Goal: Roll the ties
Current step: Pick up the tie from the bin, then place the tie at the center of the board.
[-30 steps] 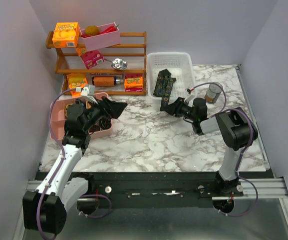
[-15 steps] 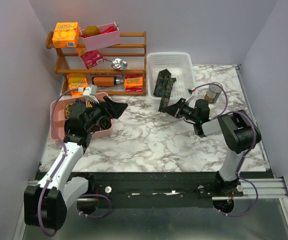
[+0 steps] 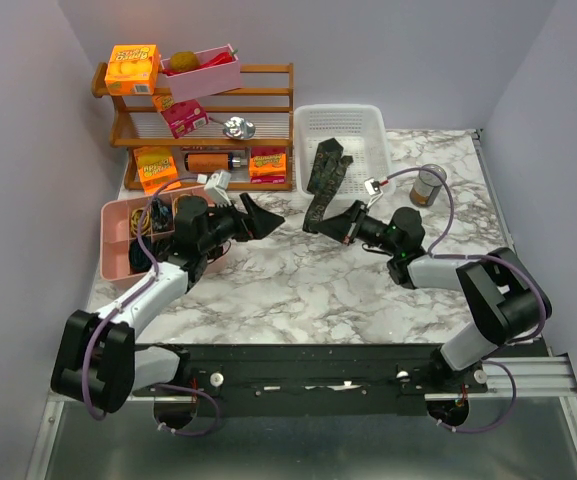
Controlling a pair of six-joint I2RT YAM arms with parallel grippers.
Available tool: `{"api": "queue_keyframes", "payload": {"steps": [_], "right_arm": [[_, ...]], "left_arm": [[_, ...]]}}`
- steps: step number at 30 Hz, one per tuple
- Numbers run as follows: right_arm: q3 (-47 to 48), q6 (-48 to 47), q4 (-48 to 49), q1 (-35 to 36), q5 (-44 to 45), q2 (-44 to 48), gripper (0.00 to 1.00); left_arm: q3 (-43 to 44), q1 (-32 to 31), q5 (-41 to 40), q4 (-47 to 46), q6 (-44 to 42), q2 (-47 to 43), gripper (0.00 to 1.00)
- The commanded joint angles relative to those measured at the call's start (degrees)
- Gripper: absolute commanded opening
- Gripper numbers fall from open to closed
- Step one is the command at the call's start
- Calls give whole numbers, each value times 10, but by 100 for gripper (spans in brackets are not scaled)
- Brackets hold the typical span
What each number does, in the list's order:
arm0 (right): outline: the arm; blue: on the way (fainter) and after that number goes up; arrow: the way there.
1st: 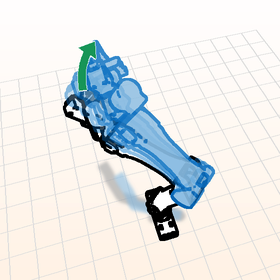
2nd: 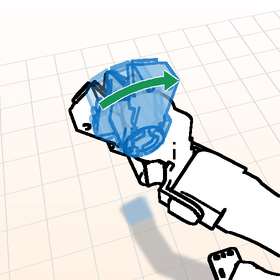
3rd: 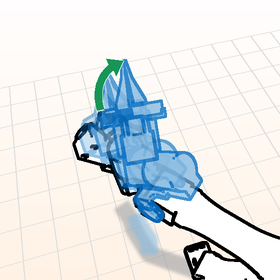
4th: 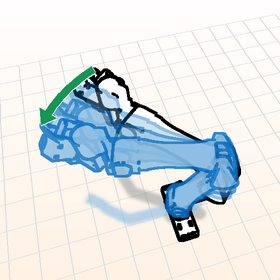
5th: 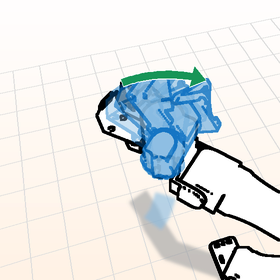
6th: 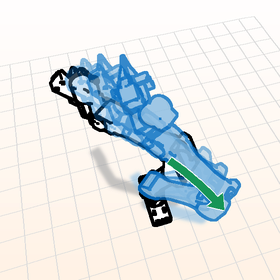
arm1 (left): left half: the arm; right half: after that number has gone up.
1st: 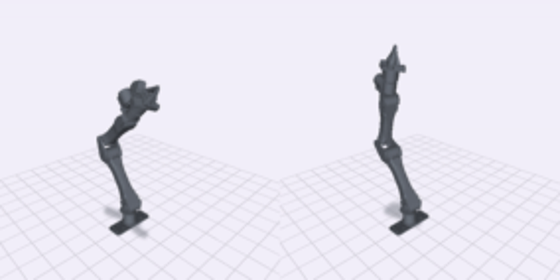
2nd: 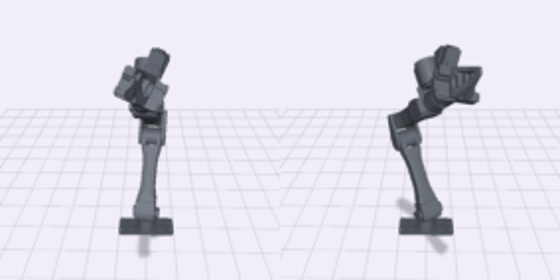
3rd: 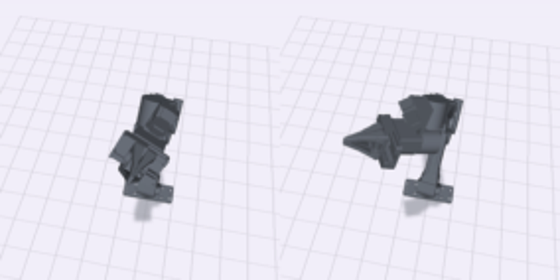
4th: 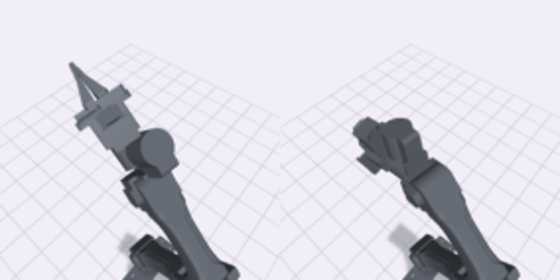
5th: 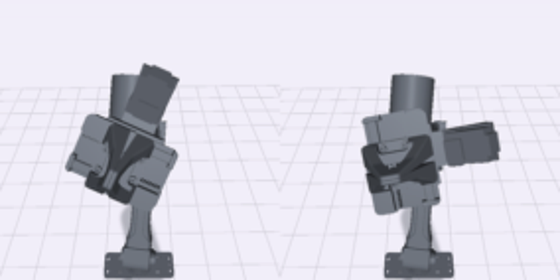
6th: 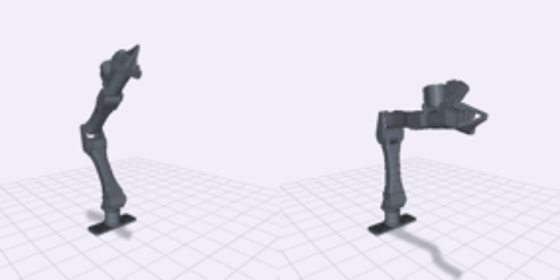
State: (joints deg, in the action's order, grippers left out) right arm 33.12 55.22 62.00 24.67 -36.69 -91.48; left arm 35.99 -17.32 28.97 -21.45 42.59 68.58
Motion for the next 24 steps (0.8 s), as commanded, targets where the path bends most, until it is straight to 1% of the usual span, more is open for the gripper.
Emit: {"api": "queue_keyframes", "payload": {"steps": [1,8,11,17,20,21,23,24], "right_arm": [[-12,70,40,20,25,17,1],[-4,99,48,34,40,16,1],[-5,109,52,34,42,11,1],[-5,122,61,34,40,3,1],[-5,128,67,34,40,-1,1],[-4,128,71,34,38,-3,1],[-5,131,75,34,37,-4,1],[-4,132,78,34,36,-4,1]], "left_arm": [[10,-36,-3,-96,44,26,97],[29,-88,-12,-126,58,61,87],[34,-102,-15,-131,60,69,81],[38,-117,-22,-136,61,79,74],[44,-122,-20,-136,60,88,65],[45,-123,-20,-138,61,89,60],[45,-125,-22,-141,64,93,60],[46,-125,-22,-141,65,93,55]]}}
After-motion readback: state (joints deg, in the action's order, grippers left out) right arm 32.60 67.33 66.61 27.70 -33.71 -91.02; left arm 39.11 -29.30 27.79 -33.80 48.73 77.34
